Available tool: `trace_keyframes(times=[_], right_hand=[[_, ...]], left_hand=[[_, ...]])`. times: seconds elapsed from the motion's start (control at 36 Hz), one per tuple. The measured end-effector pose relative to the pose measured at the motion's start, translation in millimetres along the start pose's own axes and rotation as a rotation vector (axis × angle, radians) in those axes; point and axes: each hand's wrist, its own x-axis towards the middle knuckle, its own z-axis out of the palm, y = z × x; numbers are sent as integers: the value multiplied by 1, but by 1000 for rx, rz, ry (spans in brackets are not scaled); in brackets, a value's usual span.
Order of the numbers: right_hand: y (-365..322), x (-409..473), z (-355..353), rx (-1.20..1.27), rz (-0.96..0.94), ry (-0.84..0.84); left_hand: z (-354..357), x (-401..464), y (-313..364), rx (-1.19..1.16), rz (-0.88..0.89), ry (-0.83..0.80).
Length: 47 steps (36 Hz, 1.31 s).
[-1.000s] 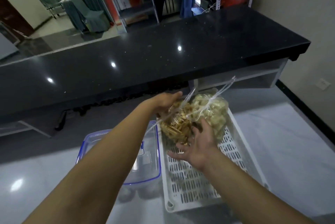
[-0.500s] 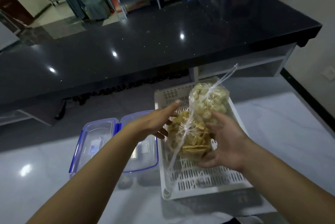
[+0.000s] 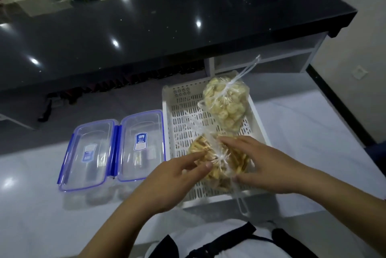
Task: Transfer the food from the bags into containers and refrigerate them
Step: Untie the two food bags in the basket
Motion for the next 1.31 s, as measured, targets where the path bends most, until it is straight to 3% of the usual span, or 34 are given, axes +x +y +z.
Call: trace_keyframes(times=[0.17, 0.28, 0.39, 0.5, 0.64, 0.83, 1.11, 1.31], right_hand=[[8, 1, -7, 80, 3, 22], [9, 1, -3, 48, 19, 14], [7, -1, -9, 19, 40, 3], [5, -10, -15, -69, 13, 105], [0, -17, -7, -179, -78, 246], [-3, -11, 16, -183, -196, 335], [-10, -3, 31, -173, -203, 555], [-16, 3, 34, -241, -193, 624]], left_hand=[[7, -10, -7, -32, 4, 50], [10, -10, -10, 156, 51, 93], [14, -7, -12, 368, 156, 193], [18, -3, -15, 495, 255, 314], [25, 8, -18, 608, 494, 342], [37, 19, -17, 459, 661, 429], [48, 24, -8, 354, 586, 568], [47, 25, 2, 409, 536, 571]])
